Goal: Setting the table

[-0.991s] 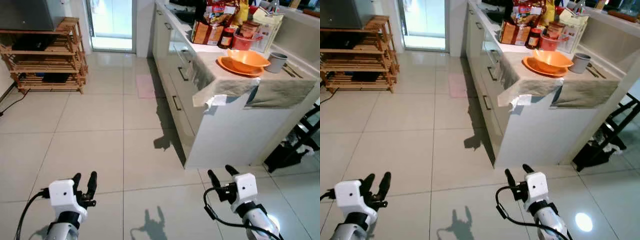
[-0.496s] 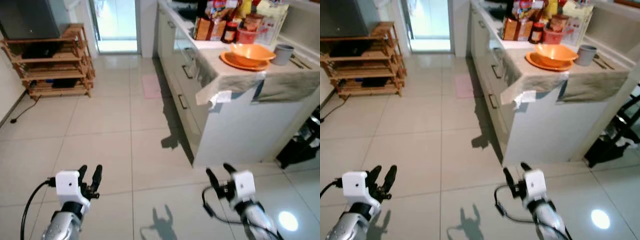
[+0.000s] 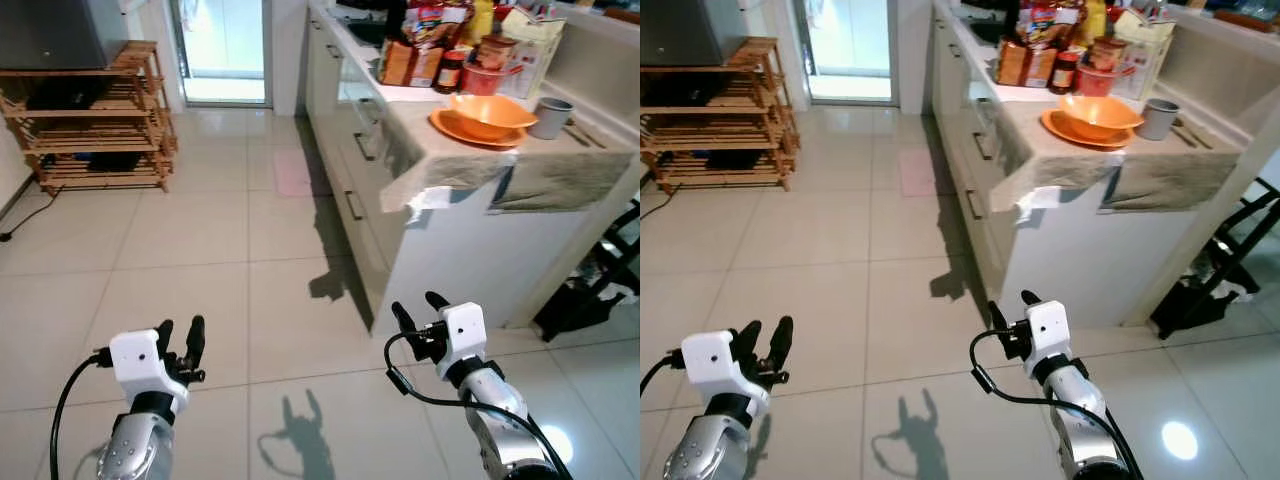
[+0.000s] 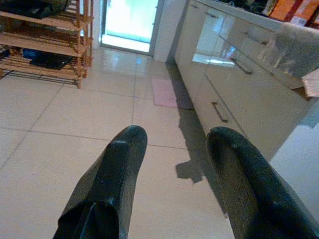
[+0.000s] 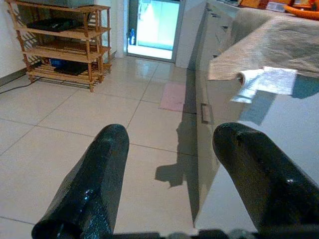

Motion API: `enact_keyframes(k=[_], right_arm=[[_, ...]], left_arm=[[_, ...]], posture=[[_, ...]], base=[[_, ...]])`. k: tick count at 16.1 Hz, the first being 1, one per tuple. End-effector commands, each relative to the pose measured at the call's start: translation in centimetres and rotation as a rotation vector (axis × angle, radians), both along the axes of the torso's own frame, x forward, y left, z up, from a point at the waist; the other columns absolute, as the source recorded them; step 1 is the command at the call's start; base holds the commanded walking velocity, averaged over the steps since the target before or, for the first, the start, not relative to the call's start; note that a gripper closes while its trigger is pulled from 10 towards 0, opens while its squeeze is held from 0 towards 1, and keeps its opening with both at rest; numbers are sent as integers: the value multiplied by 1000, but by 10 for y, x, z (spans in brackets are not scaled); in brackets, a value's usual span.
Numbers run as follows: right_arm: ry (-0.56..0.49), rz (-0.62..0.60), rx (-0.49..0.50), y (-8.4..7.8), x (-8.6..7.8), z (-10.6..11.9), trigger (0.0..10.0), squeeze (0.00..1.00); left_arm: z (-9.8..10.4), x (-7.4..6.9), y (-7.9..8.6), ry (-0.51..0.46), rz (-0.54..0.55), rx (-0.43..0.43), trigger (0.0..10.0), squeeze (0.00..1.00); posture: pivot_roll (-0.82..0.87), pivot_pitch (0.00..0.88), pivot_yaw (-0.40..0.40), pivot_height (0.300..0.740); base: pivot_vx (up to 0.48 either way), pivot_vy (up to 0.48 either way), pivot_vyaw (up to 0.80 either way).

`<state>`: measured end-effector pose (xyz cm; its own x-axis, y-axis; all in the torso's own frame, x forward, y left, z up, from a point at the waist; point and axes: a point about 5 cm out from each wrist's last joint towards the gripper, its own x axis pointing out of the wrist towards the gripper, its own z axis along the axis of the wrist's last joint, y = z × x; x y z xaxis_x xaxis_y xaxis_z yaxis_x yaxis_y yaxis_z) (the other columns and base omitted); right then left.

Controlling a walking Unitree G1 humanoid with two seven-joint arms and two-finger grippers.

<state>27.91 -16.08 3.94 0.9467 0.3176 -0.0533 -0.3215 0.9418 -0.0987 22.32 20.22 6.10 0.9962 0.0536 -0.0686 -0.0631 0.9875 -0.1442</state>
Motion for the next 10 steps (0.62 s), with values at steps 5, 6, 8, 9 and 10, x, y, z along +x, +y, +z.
enact_keyframes(k=[5,6,8,9,10], right_arm=[[-6,7,-1,5,4,10,10000,0],[-3,-6,-19,4,4,10,10000,0],[3,11,-14,6,3,11,10000,0],[2,6,-10,7,3,12,10000,0],[1,5,-6,8,2,13,10000,0]], left_arm=[[11,1,-12,-3,-11,-3,10000,0],[12,1,-12,-1,-7,-3,10000,0],[12,2,-13,2,-9,0,10000,0],[12,3,-13,5,-15,4,10000,0],[12,4,-13,7,-18,8,10000,0]], posture=[[44,0,-45,740],[45,0,-46,740],[42,0,-48,740],[42,0,-45,740],[41,0,-42,740]], base=[[0,-480,700],[0,-480,0],[0,-480,0],[0,-480,0],[0,-480,0]])
